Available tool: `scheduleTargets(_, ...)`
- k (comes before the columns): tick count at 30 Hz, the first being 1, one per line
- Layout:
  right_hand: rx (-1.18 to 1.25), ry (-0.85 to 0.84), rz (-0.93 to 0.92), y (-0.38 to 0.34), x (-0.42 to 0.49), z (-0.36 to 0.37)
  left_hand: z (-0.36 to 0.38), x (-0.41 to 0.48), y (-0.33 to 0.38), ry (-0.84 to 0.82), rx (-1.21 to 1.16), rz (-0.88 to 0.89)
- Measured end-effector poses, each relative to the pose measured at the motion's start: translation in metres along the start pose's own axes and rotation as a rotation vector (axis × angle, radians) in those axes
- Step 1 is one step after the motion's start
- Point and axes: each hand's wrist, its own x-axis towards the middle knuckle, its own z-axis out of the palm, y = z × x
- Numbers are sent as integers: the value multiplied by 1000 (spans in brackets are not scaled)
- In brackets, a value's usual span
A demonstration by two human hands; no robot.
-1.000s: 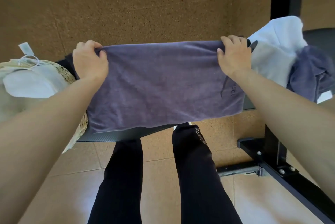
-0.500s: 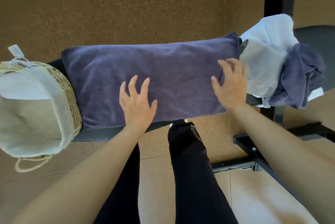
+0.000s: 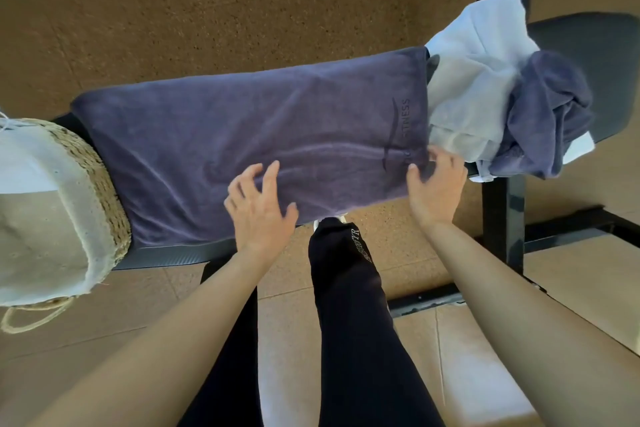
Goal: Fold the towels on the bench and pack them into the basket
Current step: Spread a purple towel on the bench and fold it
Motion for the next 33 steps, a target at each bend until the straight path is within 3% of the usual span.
scheduleTargets(2, 196, -15, 259, 6, 11, -9, 3, 8, 37, -13, -191, 112)
scheduleTargets(4, 251, -89, 327, 11, 23, -19, 8, 14, 79, -140, -345, 156)
scheduleTargets(8, 323, -171, 204, 12, 49, -37, 34, 16, 153, -325, -411, 268)
scheduleTargets(13, 227, -221, -111, -15, 99, -55, 67, 19, 211, -506, -119, 313)
scheduleTargets(17, 61, -277, -336, -47, 132, -54, 78, 19, 219, -412, -39, 276)
scheduleTargets(22, -36, -379, -423, -76, 153, -36, 67, 17, 211, -328, -200, 275)
scheduleTargets(25, -162, -347, -499, -82, 153, -20, 49, 11, 180, -105, -316, 186)
scheduleTargets(28, -196, -299, -474, -87, 150, -13, 33, 17, 130, 144, -260, 17)
scheduleTargets(30, -163, -277, -422, -88, 151, -13, 24, 32, 104, 182, -149, -8)
scheduleTargets(33, -6, -101, -264, -92, 156, -20, 15, 60, 88, 142, -64, 75)
